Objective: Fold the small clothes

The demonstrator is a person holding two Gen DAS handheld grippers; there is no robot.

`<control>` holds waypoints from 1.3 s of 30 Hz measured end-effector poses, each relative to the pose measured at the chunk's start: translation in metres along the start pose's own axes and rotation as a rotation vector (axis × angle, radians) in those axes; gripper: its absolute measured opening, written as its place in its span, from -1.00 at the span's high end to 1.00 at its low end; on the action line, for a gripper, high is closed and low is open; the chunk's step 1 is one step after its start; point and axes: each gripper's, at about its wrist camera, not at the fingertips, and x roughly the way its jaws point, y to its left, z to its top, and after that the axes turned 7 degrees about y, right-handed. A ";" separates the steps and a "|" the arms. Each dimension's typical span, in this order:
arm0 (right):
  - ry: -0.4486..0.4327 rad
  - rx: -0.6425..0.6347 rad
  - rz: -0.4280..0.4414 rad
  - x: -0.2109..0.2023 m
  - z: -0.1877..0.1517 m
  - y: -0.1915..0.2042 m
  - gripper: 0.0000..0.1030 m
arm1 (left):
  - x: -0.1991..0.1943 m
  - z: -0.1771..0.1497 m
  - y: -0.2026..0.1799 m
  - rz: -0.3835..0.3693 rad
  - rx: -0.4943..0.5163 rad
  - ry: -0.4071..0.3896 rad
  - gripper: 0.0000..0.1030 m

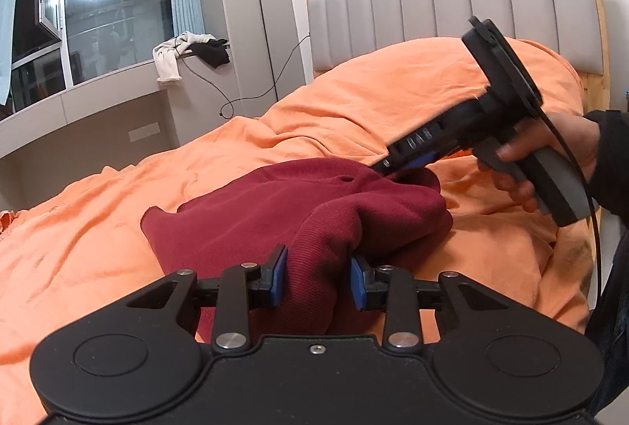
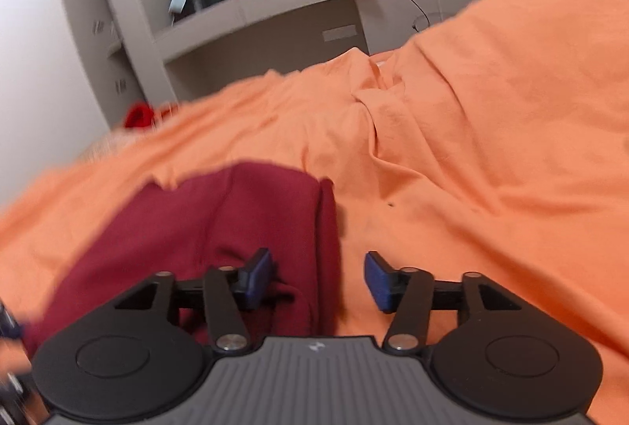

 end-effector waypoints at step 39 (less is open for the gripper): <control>0.007 -0.411 0.051 -0.026 -0.033 0.055 -0.99 | -0.006 -0.003 0.013 -0.182 -0.013 0.013 -0.20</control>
